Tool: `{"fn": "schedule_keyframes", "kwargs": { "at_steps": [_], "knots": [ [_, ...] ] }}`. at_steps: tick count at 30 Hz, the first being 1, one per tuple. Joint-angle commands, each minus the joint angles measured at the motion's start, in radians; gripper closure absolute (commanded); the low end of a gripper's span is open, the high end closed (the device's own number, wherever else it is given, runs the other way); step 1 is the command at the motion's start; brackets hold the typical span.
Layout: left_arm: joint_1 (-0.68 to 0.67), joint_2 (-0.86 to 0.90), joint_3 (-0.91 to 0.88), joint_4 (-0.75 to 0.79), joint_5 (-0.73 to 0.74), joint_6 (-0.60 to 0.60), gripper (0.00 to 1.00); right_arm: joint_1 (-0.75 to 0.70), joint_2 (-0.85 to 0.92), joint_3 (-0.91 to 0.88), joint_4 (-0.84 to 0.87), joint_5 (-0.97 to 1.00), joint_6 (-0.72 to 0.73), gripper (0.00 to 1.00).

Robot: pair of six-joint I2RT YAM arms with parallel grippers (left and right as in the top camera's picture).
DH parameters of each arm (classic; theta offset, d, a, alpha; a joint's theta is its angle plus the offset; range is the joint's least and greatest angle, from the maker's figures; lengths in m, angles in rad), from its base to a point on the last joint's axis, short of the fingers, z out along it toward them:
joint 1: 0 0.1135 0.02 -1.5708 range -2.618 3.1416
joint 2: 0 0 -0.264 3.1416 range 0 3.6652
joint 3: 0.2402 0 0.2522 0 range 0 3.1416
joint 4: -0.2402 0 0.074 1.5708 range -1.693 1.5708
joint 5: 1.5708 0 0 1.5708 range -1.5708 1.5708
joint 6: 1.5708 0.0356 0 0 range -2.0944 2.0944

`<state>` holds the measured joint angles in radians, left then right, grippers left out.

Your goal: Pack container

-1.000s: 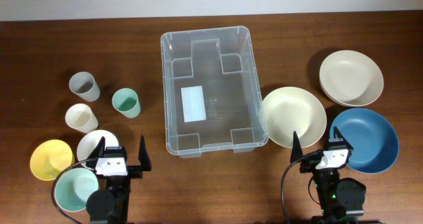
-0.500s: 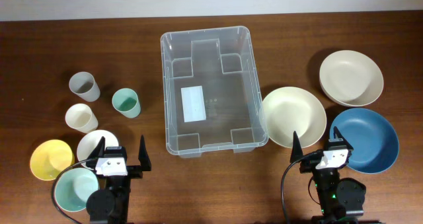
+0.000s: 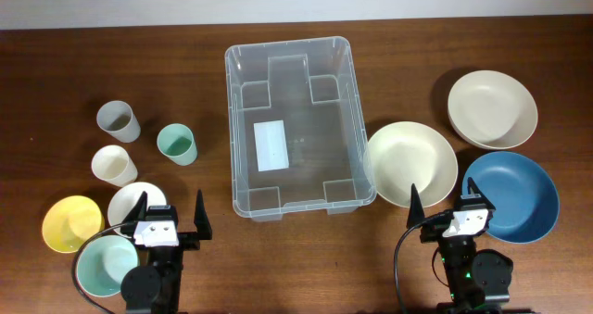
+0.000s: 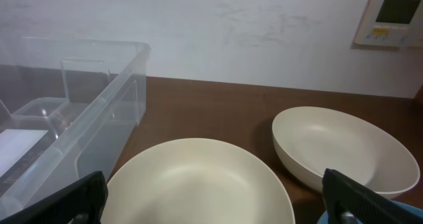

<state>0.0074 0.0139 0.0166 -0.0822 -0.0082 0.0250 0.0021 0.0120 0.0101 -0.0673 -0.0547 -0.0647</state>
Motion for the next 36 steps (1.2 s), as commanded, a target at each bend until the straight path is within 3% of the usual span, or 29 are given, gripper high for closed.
{"fn": "schedule_keyframes", "kwargs": {
  "at_steps": [1,9,15,20,26,31,32,36],
  "knots": [
    [0.0,-0.008,-0.007,0.001,-0.012,-0.011,0.0,0.007,-0.003,-0.005,-0.005,-0.021,-0.005,0.01],
    [0.0,-0.006,0.055,-0.063,-0.011,-0.045,0.0,0.006,0.032,0.014,-0.026,-0.021,0.129,0.01],
    [0.0,0.088,0.233,-0.199,-0.014,-0.045,0.0,0.006,0.145,0.172,-0.167,-0.02,0.129,0.01],
    [0.0,0.302,0.431,-0.257,-0.014,-0.06,0.01,0.006,0.346,0.396,-0.304,-0.02,0.129,0.01],
    [0.0,0.586,0.687,-0.436,-0.007,-0.06,0.0,0.003,0.592,0.656,-0.47,-0.02,0.129,0.01],
    [0.0,0.829,0.943,-0.676,0.008,-0.059,0.0,0.003,0.864,0.97,-0.754,-0.02,0.129,0.01],
    [0.0,0.9,1.027,-0.744,0.036,-0.059,0.0,0.003,0.974,1.09,-0.873,-0.021,0.129,0.01],
    [0.0,1.008,1.148,-0.817,0.149,-0.059,0.0,0.003,1.209,1.299,-1.082,-0.021,0.124,0.01]
  ]
}}
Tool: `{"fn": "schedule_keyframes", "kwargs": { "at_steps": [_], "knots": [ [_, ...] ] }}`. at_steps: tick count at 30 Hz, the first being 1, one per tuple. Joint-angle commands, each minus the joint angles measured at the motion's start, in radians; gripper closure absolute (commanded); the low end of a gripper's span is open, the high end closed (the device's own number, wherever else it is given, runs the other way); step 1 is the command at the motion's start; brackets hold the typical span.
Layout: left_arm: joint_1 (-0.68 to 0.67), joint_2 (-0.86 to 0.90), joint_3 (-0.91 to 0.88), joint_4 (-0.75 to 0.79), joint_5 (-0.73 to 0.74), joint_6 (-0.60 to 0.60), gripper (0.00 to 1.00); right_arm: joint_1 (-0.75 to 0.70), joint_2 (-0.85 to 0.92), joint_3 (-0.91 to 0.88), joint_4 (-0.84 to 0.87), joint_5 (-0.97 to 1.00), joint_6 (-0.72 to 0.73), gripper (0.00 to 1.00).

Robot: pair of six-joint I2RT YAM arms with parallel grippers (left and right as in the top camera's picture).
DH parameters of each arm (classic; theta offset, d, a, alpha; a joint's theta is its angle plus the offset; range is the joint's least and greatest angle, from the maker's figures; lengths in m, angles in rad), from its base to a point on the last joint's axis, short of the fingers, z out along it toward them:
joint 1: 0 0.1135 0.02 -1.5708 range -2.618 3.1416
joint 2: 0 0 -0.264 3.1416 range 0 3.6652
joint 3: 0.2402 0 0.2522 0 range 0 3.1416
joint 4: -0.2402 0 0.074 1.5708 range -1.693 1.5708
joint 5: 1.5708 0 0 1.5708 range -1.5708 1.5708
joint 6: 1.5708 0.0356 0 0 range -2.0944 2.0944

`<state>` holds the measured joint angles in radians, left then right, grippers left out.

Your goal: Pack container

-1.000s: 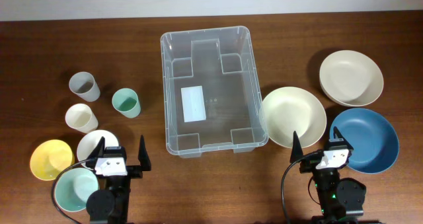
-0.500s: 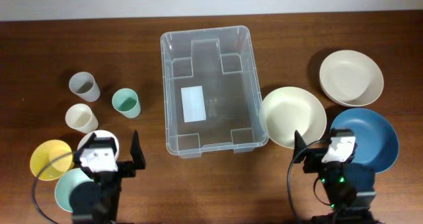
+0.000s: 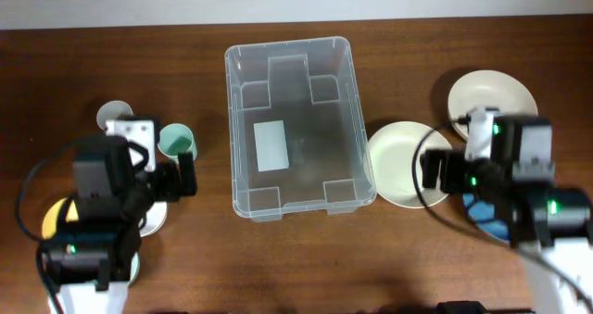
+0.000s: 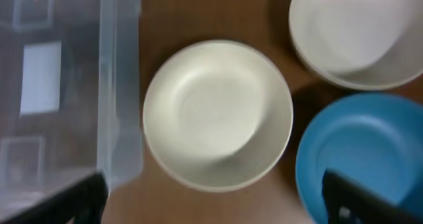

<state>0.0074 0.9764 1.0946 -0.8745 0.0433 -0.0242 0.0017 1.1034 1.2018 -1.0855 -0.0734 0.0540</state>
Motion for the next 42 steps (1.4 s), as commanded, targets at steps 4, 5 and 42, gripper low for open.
{"fn": "schedule_keyframes", "kwargs": {
  "at_steps": [4,5,42],
  "knots": [
    [0.0,0.056,0.069,-0.032,0.099,-0.01,0.0,0.003,0.202,0.124,-0.045,0.068,0.006,0.01],
    [0.0,0.056,0.069,-0.032,0.099,-0.01,0.0,0.002,0.219,0.124,-0.033,0.082,0.004,0.01],
    [0.0,0.057,0.069,-0.013,0.073,-0.01,0.0,-0.226,0.862,0.123,0.186,-0.099,-0.204,0.0]
  ]
}}
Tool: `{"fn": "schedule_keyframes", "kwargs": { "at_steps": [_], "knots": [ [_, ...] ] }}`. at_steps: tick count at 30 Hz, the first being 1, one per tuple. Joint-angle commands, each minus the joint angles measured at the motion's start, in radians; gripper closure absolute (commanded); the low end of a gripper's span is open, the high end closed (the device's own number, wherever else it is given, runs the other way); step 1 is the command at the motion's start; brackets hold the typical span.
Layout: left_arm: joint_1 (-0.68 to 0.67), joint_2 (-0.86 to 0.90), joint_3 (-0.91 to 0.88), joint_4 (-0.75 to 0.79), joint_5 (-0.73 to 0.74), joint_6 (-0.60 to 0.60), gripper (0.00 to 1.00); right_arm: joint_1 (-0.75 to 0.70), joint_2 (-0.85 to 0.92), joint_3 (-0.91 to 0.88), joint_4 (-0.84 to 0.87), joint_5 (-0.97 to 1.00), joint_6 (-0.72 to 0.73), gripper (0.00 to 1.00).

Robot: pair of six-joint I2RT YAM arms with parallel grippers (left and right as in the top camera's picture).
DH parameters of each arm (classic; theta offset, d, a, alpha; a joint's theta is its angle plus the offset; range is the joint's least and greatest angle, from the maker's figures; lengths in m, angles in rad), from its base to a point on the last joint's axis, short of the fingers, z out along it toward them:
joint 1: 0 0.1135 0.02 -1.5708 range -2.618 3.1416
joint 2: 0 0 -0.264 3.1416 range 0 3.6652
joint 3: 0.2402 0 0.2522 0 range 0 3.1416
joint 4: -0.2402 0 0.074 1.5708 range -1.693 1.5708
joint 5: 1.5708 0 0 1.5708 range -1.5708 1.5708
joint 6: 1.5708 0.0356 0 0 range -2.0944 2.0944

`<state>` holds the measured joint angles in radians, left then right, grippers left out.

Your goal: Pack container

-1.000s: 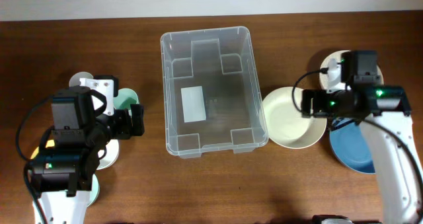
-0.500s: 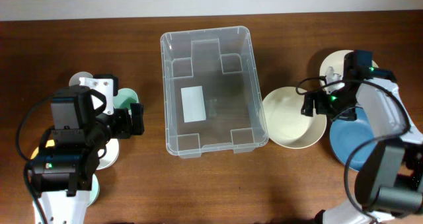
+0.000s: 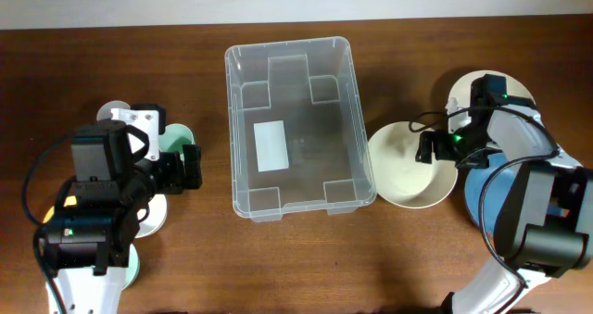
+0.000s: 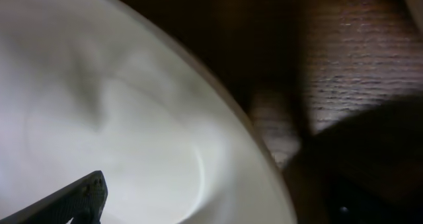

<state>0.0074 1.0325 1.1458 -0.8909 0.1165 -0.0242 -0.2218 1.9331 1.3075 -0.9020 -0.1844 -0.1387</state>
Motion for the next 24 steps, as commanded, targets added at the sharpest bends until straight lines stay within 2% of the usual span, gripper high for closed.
{"fn": "schedule_keyframes", "kwargs": {
  "at_steps": [1,7,15,20,22,24],
  "knots": [
    [0.0,0.001,0.018,0.003,0.0,-0.01,0.01,-0.002,0.047,0.018,0.003,0.012,-0.011,0.03],
    [0.0,0.001,0.018,0.003,0.0,-0.01,0.0,-0.002,0.06,0.018,0.002,0.012,-0.011,0.11],
    [0.0,0.001,0.018,0.003,0.0,-0.01,0.0,-0.002,0.06,0.018,0.002,0.012,-0.011,0.34],
    [0.0,0.001,0.018,0.003,0.0,-0.01,0.0,-0.002,0.06,0.018,0.002,0.012,-0.011,0.59],
    [0.0,0.001,0.018,0.003,0.0,-0.01,0.0,-0.002,0.06,0.018,0.002,0.012,-0.011,0.61],
    [0.0,0.001,0.018,0.003,0.0,-0.01,0.0,-0.002,0.06,0.018,0.002,0.012,-0.011,0.67]
  ]
}}
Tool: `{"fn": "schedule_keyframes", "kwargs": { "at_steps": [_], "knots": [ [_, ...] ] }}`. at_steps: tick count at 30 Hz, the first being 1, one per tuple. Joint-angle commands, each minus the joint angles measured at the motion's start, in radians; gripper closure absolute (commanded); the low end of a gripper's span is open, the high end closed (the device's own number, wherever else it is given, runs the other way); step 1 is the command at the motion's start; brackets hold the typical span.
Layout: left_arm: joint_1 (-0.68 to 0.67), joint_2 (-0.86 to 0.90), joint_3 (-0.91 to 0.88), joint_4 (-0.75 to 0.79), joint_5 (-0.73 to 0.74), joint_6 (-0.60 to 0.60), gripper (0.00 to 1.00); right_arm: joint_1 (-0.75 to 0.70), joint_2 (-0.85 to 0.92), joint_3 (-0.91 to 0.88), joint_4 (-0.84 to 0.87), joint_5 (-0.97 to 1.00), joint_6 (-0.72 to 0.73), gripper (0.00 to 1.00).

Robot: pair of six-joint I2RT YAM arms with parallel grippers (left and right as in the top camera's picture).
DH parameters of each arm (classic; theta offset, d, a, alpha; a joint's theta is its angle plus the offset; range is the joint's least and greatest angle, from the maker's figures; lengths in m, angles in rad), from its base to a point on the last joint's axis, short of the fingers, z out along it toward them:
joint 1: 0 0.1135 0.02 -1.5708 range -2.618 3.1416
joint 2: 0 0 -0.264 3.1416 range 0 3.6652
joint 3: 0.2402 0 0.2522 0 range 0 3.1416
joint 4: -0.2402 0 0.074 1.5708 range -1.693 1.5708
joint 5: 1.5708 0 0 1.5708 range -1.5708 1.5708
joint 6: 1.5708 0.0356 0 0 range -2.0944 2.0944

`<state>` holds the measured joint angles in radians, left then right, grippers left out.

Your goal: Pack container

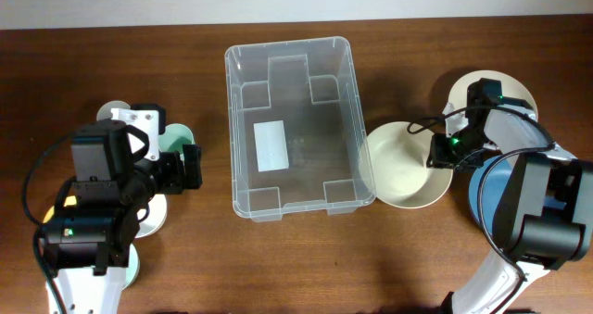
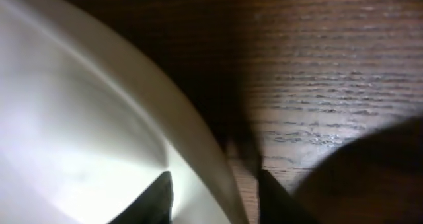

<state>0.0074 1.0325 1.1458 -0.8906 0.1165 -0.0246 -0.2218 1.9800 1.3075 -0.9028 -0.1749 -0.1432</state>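
The clear plastic container stands empty at the table's middle, with a white label on its floor. Just to its right lies a cream bowl. My right gripper is at that bowl's right rim; one dark fingertip sits inside the bowl and the other outside over the wood, with a small gap beside the rim. My left gripper hovers open beside a green cup, holding nothing.
Behind my right arm lie a larger cream bowl and a blue bowl. My left arm covers much of the left side, where a grey cup, a white bowl and a yellow bowl peek out.
The right gripper's fingers stood wide apart over the cream bowl's rim; now they are much closer together, one on each side of the rim. The bowl and the left arm have not moved.
Both arms rested at the table's front edge, grippers open. Then both were raised, the left over the cups, the right looking down on the cream and blue bowls. The right gripper was then low at the cream bowl's right rim, which it now straddles.
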Motion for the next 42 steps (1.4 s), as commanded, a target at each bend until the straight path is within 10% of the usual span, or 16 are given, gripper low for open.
{"fn": "schedule_keyframes", "kwargs": {
  "at_steps": [1,14,42],
  "knots": [
    [0.0,0.001,0.018,0.003,0.0,-0.01,0.0,-0.002,0.013,0.018,0.003,0.002,-0.007,0.71],
    [0.0,0.001,0.018,0.003,0.0,-0.01,0.0,-0.002,0.013,0.018,0.015,0.002,-0.007,0.96],
    [0.0,0.001,0.018,0.018,-0.001,-0.009,0.0,-0.003,-0.185,0.388,-0.071,0.003,0.182,0.96]
  ]
}}
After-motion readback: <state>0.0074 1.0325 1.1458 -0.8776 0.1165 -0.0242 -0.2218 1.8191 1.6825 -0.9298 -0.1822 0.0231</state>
